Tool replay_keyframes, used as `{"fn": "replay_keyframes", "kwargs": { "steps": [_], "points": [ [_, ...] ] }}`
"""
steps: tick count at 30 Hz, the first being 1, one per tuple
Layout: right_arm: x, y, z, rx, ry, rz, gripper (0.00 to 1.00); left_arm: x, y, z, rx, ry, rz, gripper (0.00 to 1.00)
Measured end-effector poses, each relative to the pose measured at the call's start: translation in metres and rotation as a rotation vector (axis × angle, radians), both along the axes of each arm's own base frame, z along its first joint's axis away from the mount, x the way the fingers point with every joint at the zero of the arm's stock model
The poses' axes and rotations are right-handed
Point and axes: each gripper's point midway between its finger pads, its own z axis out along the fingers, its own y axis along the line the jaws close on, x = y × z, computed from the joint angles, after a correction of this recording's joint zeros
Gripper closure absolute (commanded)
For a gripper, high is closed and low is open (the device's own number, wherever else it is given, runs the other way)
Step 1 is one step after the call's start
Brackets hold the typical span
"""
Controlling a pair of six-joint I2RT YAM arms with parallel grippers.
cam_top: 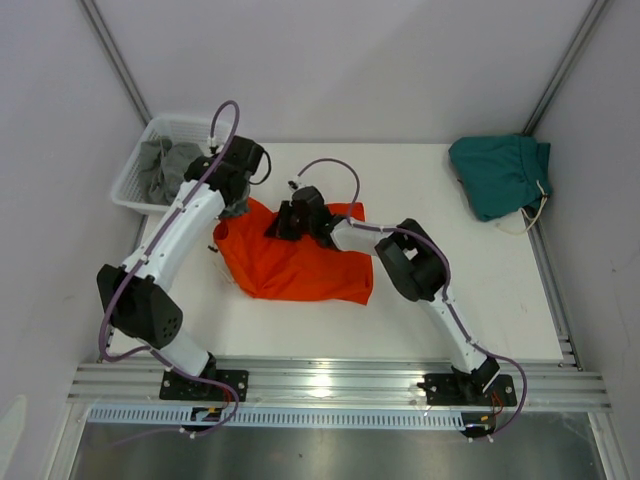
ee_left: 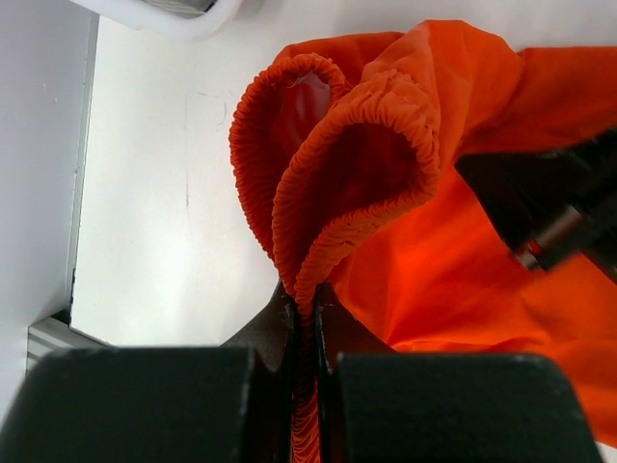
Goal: Fold and stack the shorts
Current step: Fold the shorts
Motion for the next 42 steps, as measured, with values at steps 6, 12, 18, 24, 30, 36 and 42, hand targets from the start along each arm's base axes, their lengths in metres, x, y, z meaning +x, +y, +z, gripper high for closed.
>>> {"fn": "replay_keyframes", "kwargs": {
  "steps": [6, 12, 18, 24, 30, 36, 42],
  "points": [
    [0.013, 0.009, -0.032, -0.019, 0.04, -0.053, 1.0, -0.004, -0.012, 0.0, 0.011, 0.005, -0.037, 1.0],
    [0.012, 0.029, -0.031, -0.012, 0.017, -0.059, 1.0, -0.007, -0.023, 0.0, 0.018, 0.007, -0.066, 0.99],
    [0.006, 0.033, -0.03, -0.018, 0.012, -0.043, 1.0, -0.005, -0.025, 0.001, 0.029, 0.021, -0.071, 0.99],
    [0.007, 0.004, -0.011, -0.056, 0.01, -0.051, 1.0, 0.002, -0.028, 0.013, 0.027, 0.003, -0.069, 1.0],
    [0.009, -0.054, 0.059, -0.032, -0.046, -0.101, 1.0, 0.007, -0.029, 0.012, 0.036, 0.012, -0.068, 0.99],
    [0.013, -0.146, 0.104, -0.033, -0.11, -0.176, 0.99, 0.007, -0.026, 0.01, 0.056, 0.017, -0.062, 1.0],
    [0.002, -0.25, 0.053, -0.215, -0.04, -0.288, 0.99, 0.007, -0.027, 0.011, 0.059, 0.015, -0.064, 0.99]
  ]
}}
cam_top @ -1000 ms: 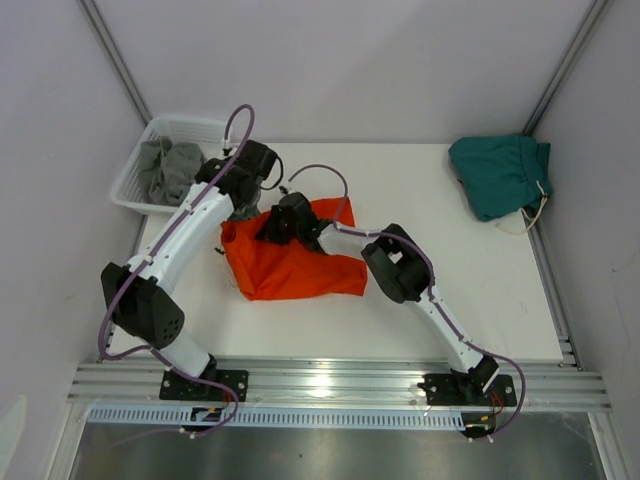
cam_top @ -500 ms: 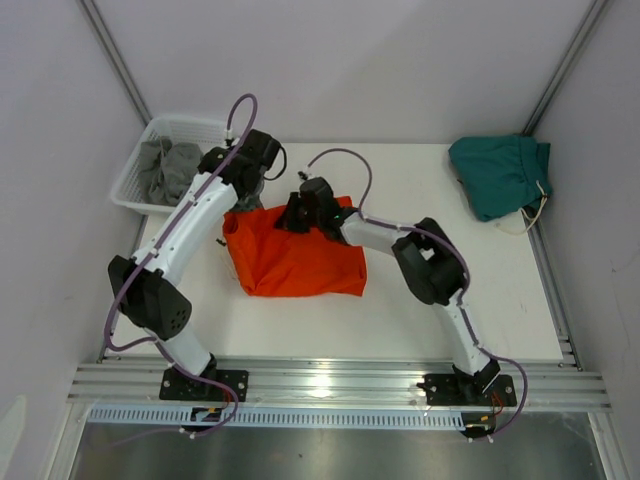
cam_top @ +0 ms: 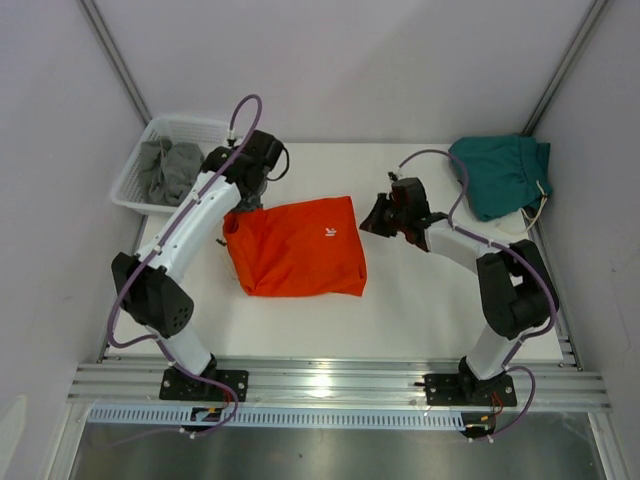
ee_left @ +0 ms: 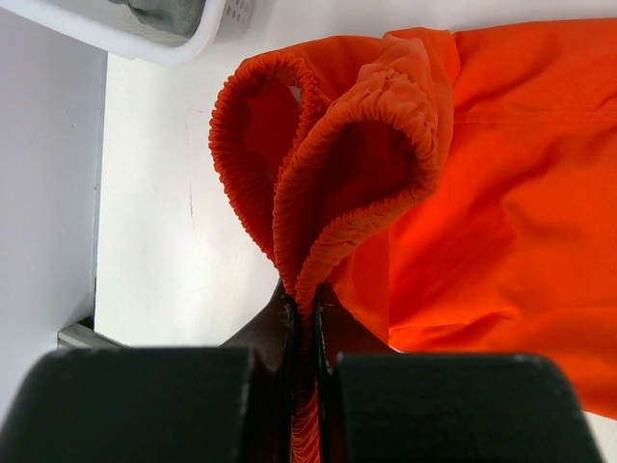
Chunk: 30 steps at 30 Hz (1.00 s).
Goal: Fold and stack the shorts
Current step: Fold the shorts
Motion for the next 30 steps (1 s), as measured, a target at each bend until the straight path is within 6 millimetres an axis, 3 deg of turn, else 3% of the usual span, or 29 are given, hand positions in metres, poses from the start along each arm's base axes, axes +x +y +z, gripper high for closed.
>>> {"fn": "replay_keyframes", "kwargs": {
  "steps": [4, 9, 18, 23, 30],
  "points": [
    [-0.021, -0.017, -0.036, -0.081, 0.087, 0.014, 0.99, 0.002, -0.005, 0.001, 0.026, -0.003, -0.011, 0.99],
    [-0.026, -0.016, -0.058, -0.104, 0.129, 0.04, 0.98, 0.003, -0.015, -0.003, 0.076, 0.014, -0.038, 0.99],
    [-0.034, -0.003, -0.071, -0.097, 0.157, 0.086, 0.98, 0.009, -0.04, -0.005, 0.183, 0.002, -0.07, 0.99],
    [-0.045, 0.006, -0.093, -0.108, 0.203, 0.116, 0.98, 0.018, -0.07, -0.013, 0.235, -0.024, -0.094, 0.99],
    [-0.043, 0.018, -0.094, -0.082, 0.179, 0.124, 0.98, 0.034, -0.134, -0.009, 0.231, -0.135, -0.158, 0.99]
  ]
}}
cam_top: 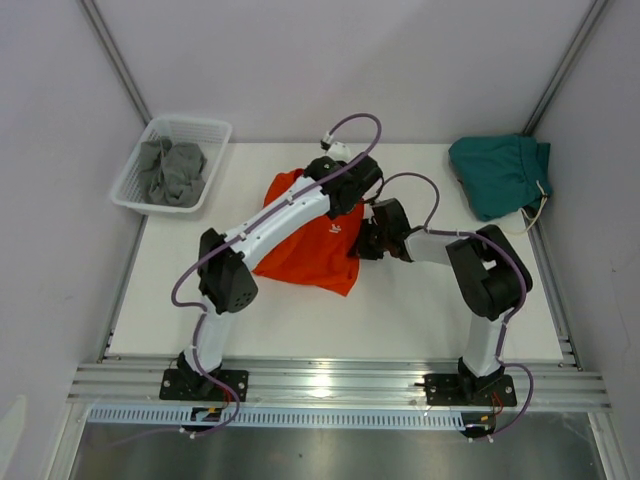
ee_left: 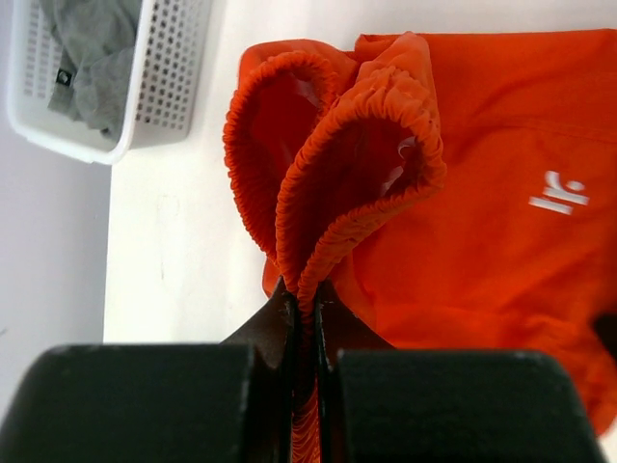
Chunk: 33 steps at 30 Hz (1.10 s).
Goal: Fold and stack the shorts
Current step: Fold the shorts
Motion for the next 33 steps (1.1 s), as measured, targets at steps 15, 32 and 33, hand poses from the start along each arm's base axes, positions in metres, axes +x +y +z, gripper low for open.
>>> {"fn": "replay_keyframes", "kwargs": {
  "steps": [15, 32, 33],
  "points": [
    [0.005, 0.015, 0.0, 0.058, -0.014, -0.003, 0.99, -0.022, -0.035, -0.028, 0.09, 0.046, -0.103, 0.99],
    [-0.024, -0.014, 0.005, -0.055, 0.014, -0.095, 0.66, -0.033, -0.053, -0.039, 0.107, 0.081, -0.174, 0.99],
    [-0.025, -0.017, 0.006, -0.062, 0.013, -0.101, 0.65, -0.033, -0.055, -0.041, 0.102, 0.083, -0.18, 0.99]
  ]
}}
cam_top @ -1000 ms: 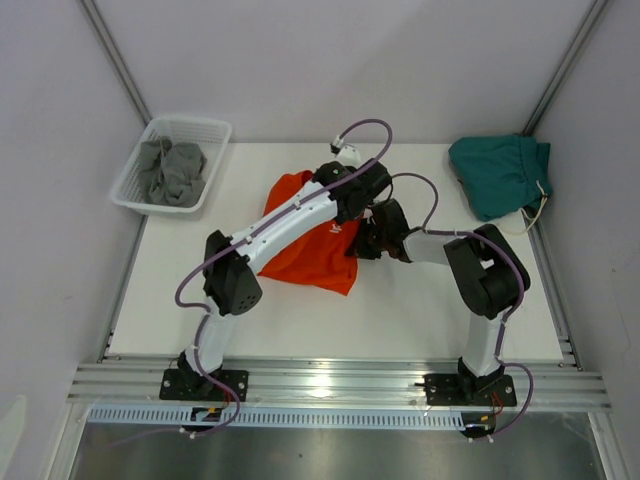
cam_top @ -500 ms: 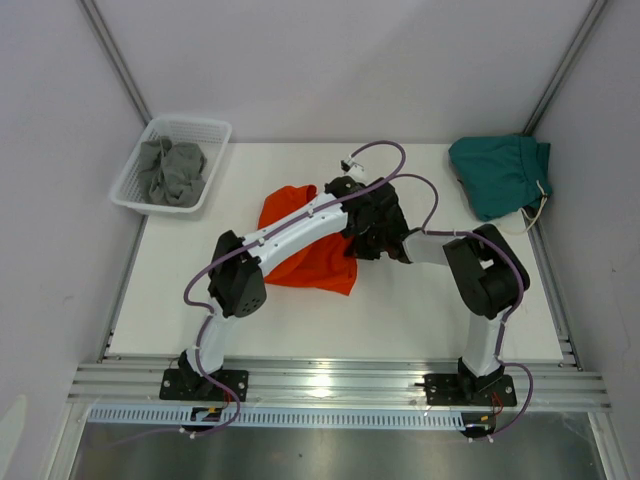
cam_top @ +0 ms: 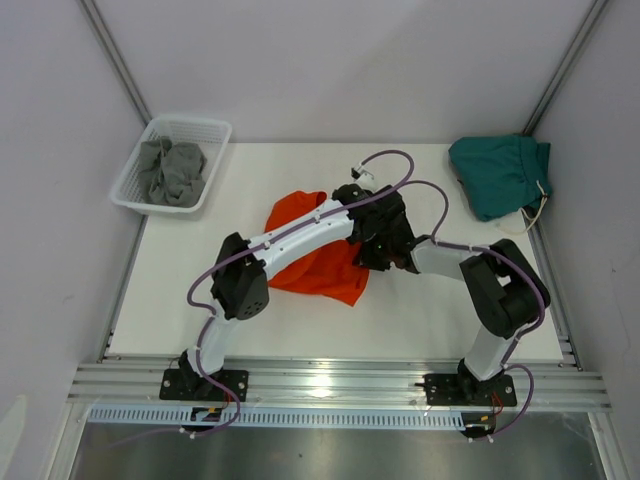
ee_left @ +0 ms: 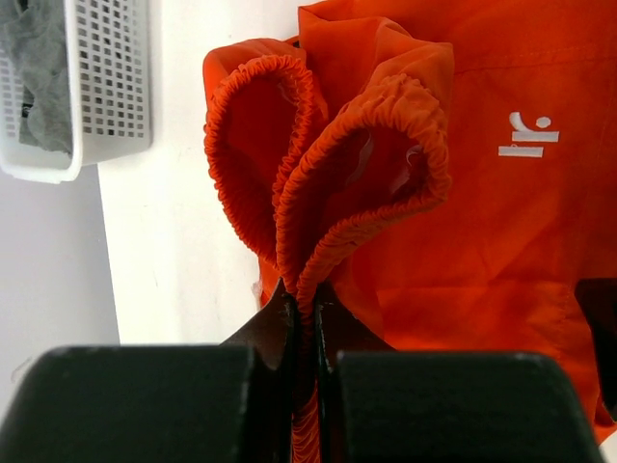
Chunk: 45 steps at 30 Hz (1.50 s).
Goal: Fold and stack the shorts
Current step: Fold the shorts
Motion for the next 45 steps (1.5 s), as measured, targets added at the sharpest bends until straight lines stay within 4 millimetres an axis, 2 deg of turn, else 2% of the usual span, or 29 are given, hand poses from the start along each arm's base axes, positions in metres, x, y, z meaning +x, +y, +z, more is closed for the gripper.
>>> {"fn": "replay_keyframes", "kwargs": {
  "steps": [6, 9, 10, 12, 13, 15, 16, 19, 20, 25, 29, 31, 32, 35, 39, 43, 44, 45],
  "points": [
    [-0.007, -0.019, 0.002, -0.026, -0.002, -0.048, 0.64, -0.003, -0.013, -0.02, -0.027, 0.041, -0.042, 0.91],
    [-0.008, -0.037, 0.0, -0.019, 0.005, -0.099, 0.64, -0.01, -0.016, -0.034, -0.049, 0.079, -0.07, 0.82],
    [-0.007, -0.043, 0.0, -0.013, 0.005, -0.117, 0.64, -0.012, -0.018, -0.036, -0.06, 0.087, -0.079, 0.73],
    [-0.005, -0.051, 0.001, 0.006, -0.002, -0.145, 0.64, -0.016, -0.021, -0.037, -0.092, 0.097, -0.1, 0.61],
    [-0.004, -0.054, 0.0, 0.016, -0.006, -0.158, 0.64, -0.017, -0.024, -0.035, -0.112, 0.097, -0.108, 0.46],
    [-0.002, -0.057, 0.001, 0.037, -0.013, -0.18, 0.64, -0.019, -0.03, -0.028, -0.157, 0.092, -0.134, 0.36],
    [0.0, -0.059, 0.001, 0.045, -0.016, -0.188, 0.64, -0.021, -0.035, -0.023, -0.187, 0.086, -0.146, 0.26],
    [0.002, -0.058, 0.001, 0.06, -0.02, -0.191, 0.65, -0.024, -0.05, -0.007, -0.29, 0.07, -0.193, 0.05],
    [0.003, -0.058, 0.001, 0.067, -0.021, -0.193, 0.65, -0.026, -0.054, -0.002, -0.321, 0.07, -0.207, 0.01],
    [0.009, -0.051, 0.001, 0.102, -0.034, -0.187, 0.65, -0.032, -0.083, 0.02, -0.487, 0.098, -0.263, 0.01],
    [0.01, -0.05, 0.002, 0.114, -0.042, -0.185, 0.55, -0.033, -0.105, 0.038, -0.653, 0.141, -0.299, 0.01],
    [0.01, -0.051, 0.005, 0.119, -0.052, -0.186, 0.51, -0.032, -0.102, 0.042, -0.716, 0.164, -0.301, 0.01],
    [0.009, -0.053, 0.006, 0.117, -0.054, -0.187, 0.47, -0.029, -0.095, 0.043, -0.741, 0.167, -0.29, 0.01],
    [0.004, -0.062, 0.009, 0.11, -0.058, -0.199, 0.41, -0.022, -0.055, 0.042, -0.771, 0.159, -0.227, 0.01],
    [-0.001, -0.076, 0.016, 0.117, -0.069, -0.218, 0.39, -0.014, -0.01, 0.034, -0.781, 0.13, -0.145, 0.01],
    [0.003, -0.075, 0.025, 0.164, -0.082, -0.205, 0.28, -0.02, 0.003, 0.008, -0.764, 0.152, -0.114, 0.01],
    [0.003, -0.072, 0.027, 0.18, -0.083, -0.195, 0.2, -0.022, 0.003, -0.001, -0.754, 0.166, -0.109, 0.01],
    [0.002, -0.069, 0.03, 0.202, -0.081, -0.181, 0.16, -0.024, 0.004, -0.008, -0.747, 0.178, -0.105, 0.01]
  ]
}}
